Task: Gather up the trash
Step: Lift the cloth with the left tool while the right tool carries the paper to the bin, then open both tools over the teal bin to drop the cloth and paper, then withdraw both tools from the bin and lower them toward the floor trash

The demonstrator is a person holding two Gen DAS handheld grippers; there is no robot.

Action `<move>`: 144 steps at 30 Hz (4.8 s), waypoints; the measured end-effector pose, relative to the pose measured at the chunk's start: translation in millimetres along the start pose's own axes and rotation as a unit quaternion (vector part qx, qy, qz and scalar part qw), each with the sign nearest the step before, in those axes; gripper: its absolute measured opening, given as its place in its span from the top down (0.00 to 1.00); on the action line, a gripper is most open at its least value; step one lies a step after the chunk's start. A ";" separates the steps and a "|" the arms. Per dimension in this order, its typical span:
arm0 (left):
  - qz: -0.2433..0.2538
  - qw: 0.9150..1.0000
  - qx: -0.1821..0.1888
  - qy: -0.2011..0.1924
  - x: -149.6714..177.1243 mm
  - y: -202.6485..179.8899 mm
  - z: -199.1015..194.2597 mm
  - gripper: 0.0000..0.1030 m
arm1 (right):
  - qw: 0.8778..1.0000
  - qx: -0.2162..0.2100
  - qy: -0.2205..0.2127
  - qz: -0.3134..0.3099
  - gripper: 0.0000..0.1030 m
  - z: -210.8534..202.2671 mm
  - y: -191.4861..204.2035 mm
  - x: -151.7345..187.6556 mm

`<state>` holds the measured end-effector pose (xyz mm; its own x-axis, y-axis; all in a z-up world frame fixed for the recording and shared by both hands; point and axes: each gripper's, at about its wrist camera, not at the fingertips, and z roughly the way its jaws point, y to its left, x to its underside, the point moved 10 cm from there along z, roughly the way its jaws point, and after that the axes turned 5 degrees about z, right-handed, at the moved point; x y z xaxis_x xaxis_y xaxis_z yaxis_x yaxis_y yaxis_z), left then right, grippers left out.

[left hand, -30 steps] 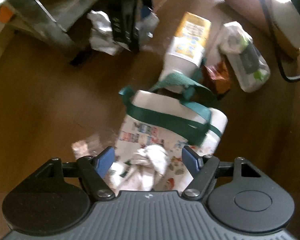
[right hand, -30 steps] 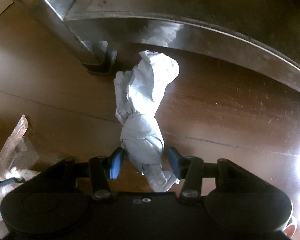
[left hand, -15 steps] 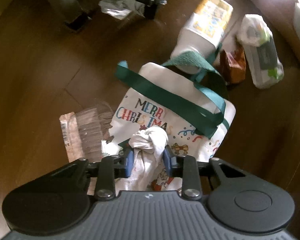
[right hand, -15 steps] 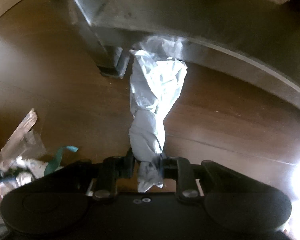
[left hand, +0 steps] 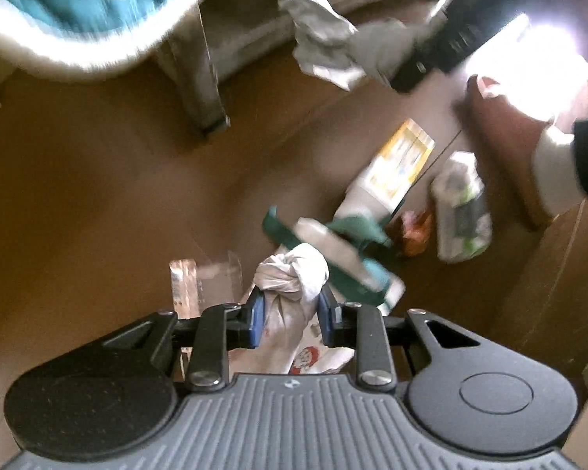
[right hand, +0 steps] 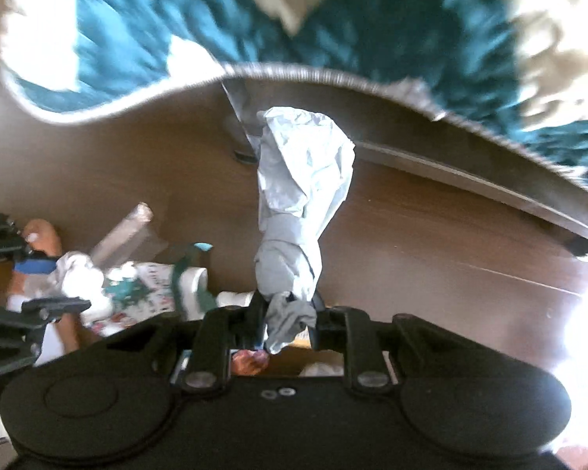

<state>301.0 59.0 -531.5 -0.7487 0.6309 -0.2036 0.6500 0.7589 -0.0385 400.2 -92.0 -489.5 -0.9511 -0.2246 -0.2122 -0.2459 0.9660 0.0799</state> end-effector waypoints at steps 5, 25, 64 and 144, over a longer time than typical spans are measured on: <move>-0.018 0.999 0.004 -0.036 -25.7 -8.1 -67.0 0.74 | 0.999 -0.021 -0.030 0.017 0.81 -79.1 17.3 11.2; -0.122 0.964 -0.112 -0.210 -81.6 -72.4 -332.7 0.74 | 0.974 -0.035 -0.223 0.005 0.81 -358.1 45.5 74.0; -0.143 0.867 -0.165 -0.449 -363.0 -40.7 -598.3 0.74 | 0.902 0.051 -0.429 0.020 0.81 -548.0 -48.2 -166.8; -0.170 0.934 -0.126 -0.288 -154.6 -56.8 -479.3 0.18 | 0.949 -0.017 -0.313 -0.042 0.44 -428.4 17.5 5.6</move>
<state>317.4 -4.4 -29.0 -0.6645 0.2099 -0.7172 0.2815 0.9593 0.0200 310.4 -131.2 -72.1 -0.6330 -0.1699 -0.7553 -0.3324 0.9408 0.0669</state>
